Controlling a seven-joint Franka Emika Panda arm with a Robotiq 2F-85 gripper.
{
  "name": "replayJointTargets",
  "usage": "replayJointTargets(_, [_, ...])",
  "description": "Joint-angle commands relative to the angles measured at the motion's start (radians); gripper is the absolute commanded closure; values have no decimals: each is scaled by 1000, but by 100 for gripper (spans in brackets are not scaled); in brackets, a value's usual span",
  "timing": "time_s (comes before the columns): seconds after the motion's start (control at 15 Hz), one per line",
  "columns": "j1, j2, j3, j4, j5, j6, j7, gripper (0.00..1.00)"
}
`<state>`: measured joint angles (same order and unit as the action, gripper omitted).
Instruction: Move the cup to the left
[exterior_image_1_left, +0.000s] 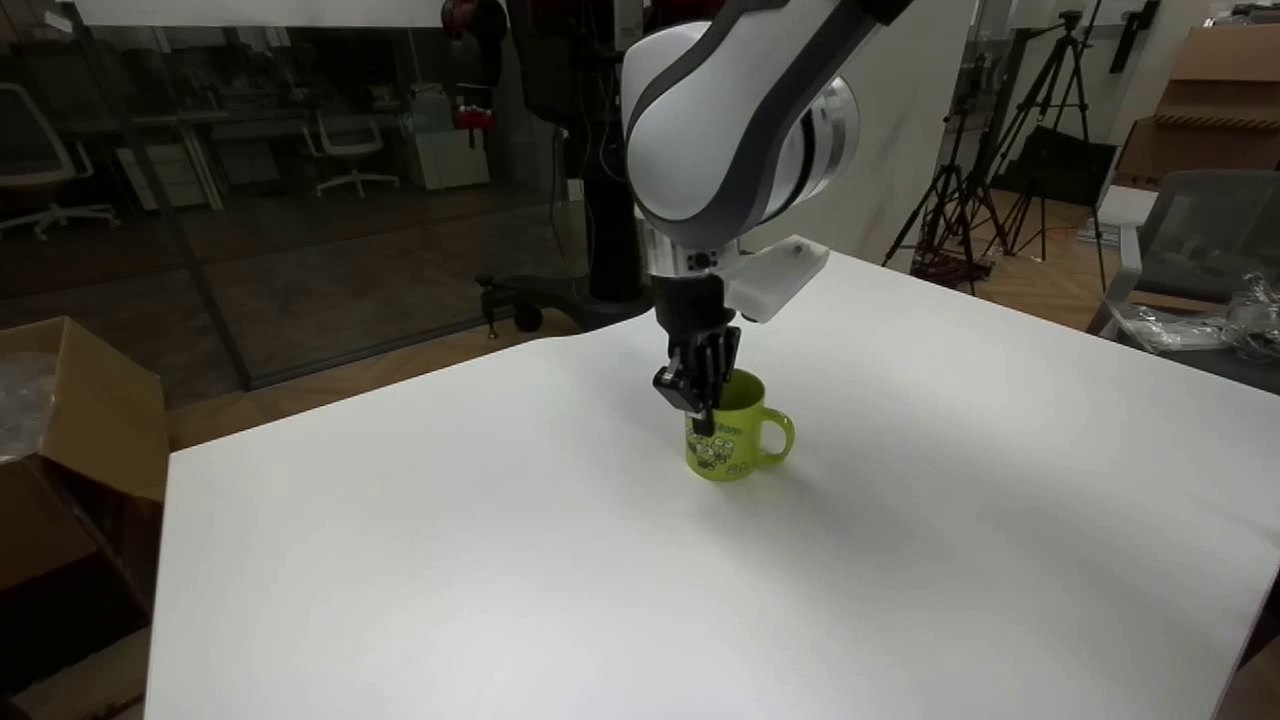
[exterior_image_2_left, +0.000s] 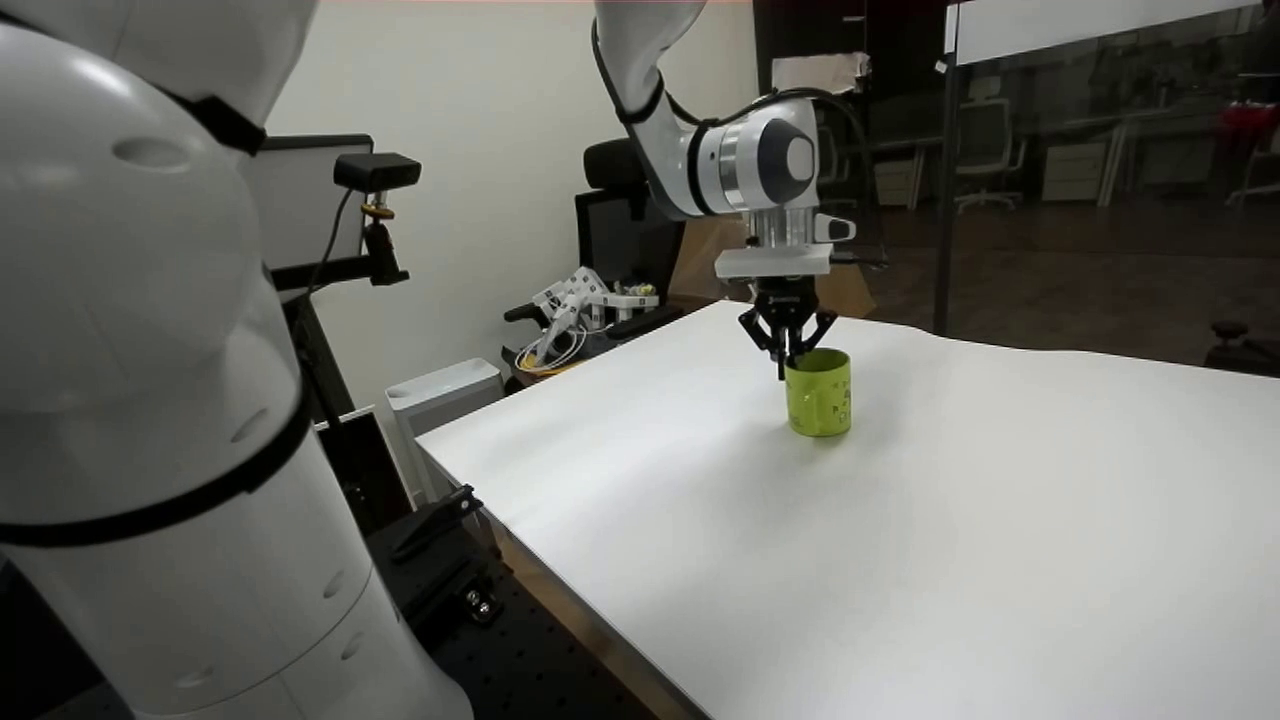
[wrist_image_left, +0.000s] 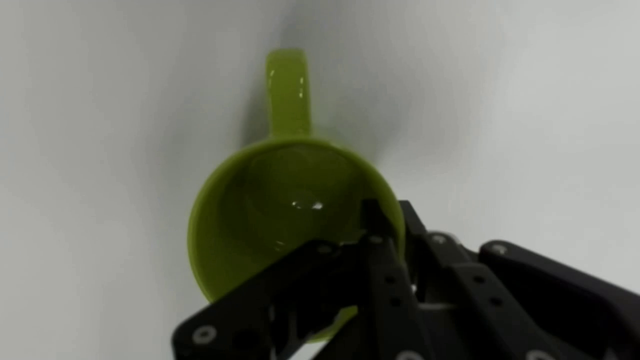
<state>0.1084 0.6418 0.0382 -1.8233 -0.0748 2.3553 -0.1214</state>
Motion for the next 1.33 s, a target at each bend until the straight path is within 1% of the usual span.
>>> replayJointTargets(0.0, [1, 10, 18, 21, 1, -36, 22, 98])
replayJointTargets(0.13, [-2, 6, 23, 21, 5, -43, 20, 98])
replayJointTargets(0.2, [-1, 5, 22, 21, 3, -45, 22, 65])
replayJointTargets(0.27, [-2, 3, 23, 20, 4, -46, 22, 64])
replayJointTargets(0.47, [1, -5, 21, 14, 0, -46, 27, 46])
replayJointTargets(0.6, [4, -14, 19, 9, -5, -44, 31, 32])
replayJointTargets(0.87, [17, -59, 12, -13, -23, -35, 45, 6])
replayJointTargets(0.93, [21, -77, 13, -21, -27, -31, 48, 2])
replayJointTargets(1.0, [24, -93, 14, -26, -30, -33, 49, 0])
replayJointTargets(1.27, [26, -158, 32, -44, -15, -44, 27, 0])
